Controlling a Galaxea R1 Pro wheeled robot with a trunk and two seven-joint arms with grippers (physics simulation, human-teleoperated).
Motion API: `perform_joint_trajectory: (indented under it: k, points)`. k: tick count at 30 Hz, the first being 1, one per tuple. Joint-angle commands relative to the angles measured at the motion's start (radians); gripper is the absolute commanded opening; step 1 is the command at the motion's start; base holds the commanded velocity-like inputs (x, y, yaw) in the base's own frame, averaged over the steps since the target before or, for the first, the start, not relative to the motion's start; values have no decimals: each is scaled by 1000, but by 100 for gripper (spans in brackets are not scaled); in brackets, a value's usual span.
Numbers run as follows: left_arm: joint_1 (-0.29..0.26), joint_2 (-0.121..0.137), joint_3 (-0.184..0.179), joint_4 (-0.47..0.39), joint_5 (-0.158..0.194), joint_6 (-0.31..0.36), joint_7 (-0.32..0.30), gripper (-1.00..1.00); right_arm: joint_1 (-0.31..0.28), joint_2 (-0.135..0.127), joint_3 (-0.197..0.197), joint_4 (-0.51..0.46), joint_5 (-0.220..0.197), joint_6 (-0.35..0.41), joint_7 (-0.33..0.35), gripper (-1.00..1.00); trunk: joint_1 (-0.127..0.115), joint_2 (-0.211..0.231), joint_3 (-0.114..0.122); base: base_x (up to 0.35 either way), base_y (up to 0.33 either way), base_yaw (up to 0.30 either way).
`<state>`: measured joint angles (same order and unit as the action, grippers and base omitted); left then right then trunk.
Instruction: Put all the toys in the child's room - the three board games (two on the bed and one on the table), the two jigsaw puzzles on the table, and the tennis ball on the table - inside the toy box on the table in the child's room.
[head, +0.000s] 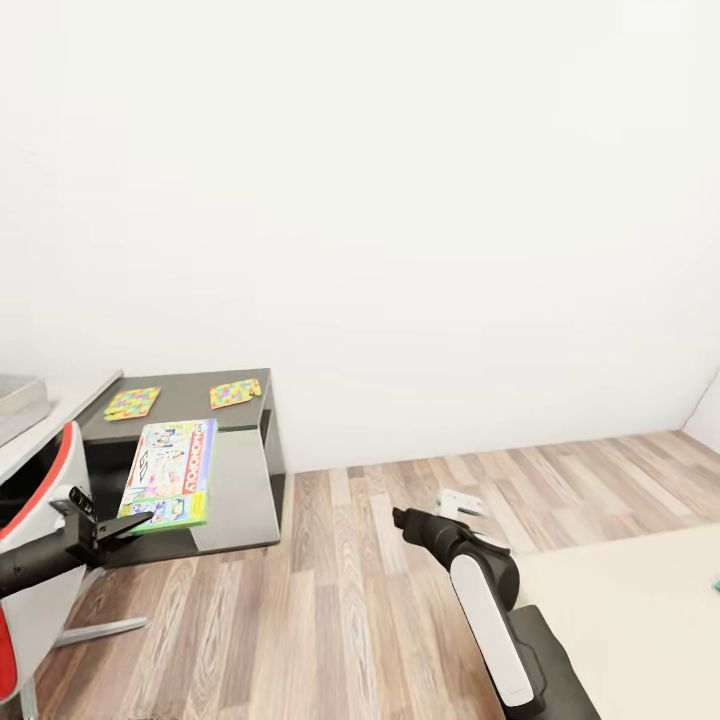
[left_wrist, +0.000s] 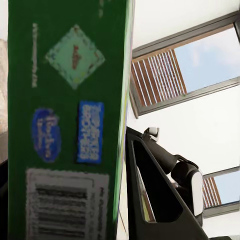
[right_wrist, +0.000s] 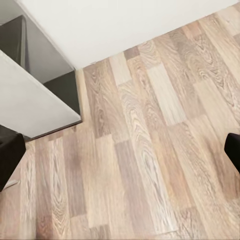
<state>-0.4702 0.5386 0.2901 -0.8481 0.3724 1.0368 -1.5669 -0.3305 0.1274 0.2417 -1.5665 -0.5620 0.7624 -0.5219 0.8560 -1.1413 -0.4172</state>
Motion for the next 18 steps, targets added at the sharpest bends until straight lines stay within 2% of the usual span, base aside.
perform_joint_trajectory:
  k: [1, 18]
  points:
    - [-1, 0, 0, 0, 0, 10, -4, -100, -1, 0, 1, -1, -10, 2, -10, 100, 0, -1, -1, 179, -7, 286]
    - [-1, 0, 0, 0, -1, 10, -4, -100, -1, 0, -1, 0, -10, 2, -10, 100, 0, -1, -6, 217, -3, 286]
